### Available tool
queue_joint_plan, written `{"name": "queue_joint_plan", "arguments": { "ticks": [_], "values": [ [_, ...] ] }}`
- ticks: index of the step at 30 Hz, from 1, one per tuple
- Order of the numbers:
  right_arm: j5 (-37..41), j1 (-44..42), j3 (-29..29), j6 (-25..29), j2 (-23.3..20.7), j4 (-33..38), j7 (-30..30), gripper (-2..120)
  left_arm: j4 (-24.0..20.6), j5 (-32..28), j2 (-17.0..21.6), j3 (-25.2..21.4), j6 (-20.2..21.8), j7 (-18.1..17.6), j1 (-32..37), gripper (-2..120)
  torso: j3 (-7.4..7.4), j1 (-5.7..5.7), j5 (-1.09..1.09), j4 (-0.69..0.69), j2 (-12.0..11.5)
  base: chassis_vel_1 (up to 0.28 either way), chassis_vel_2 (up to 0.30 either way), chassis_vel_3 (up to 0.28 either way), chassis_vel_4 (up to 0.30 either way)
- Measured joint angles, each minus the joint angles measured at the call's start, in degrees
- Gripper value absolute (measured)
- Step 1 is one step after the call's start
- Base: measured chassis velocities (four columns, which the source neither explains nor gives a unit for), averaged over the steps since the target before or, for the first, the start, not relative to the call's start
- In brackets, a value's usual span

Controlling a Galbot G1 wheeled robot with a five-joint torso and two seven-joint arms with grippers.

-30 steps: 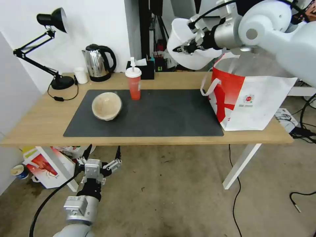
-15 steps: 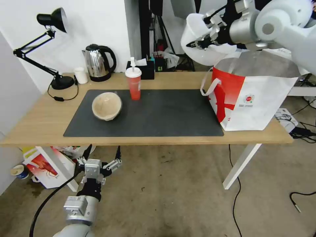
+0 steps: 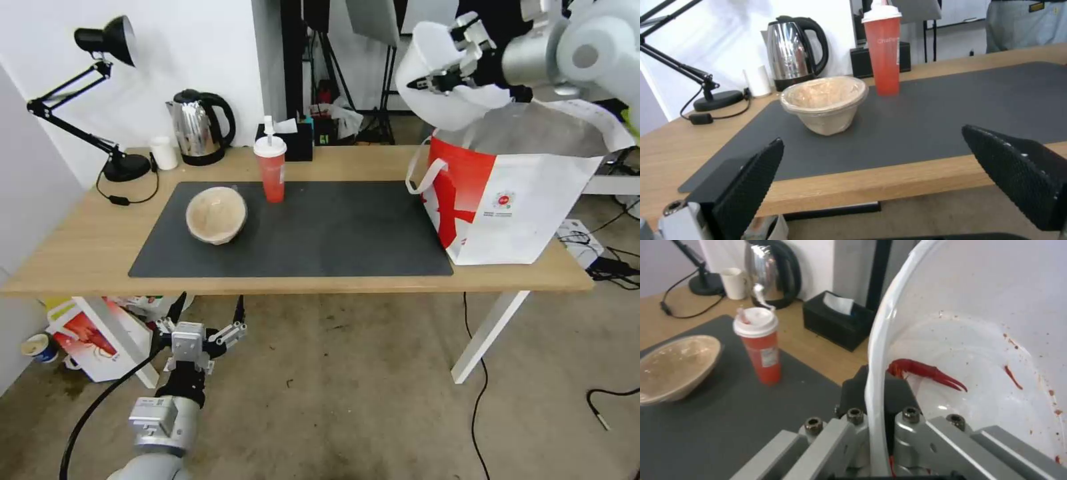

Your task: Pick up the trash from the table and place it into the takeout bag.

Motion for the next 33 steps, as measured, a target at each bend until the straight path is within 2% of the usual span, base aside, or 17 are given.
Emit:
{"name": "queue_joint_plan", "arguments": {
  "ticks": [15, 33],
  "values": [
    [-3.34, -7.37, 5.73, 0.06, -4.13, -2.22, -1.93, 0, 0.0, 0.0, 0.0, 0.0, 0.0, 0.0, 0.0, 100, 0.0, 0.0, 0.0, 0.01, 0.0, 0.0, 0.0, 0.0, 0.0],
    [-6.57, -14.85, 12.18, 0.29, -5.25, -5.14, -3.41, 0, 0.0, 0.0, 0.0, 0.0, 0.0, 0.0, 0.0, 100, 0.0, 0.0, 0.0, 0.01, 0.0, 0.0, 0.0, 0.0, 0.0]
  ]
}}
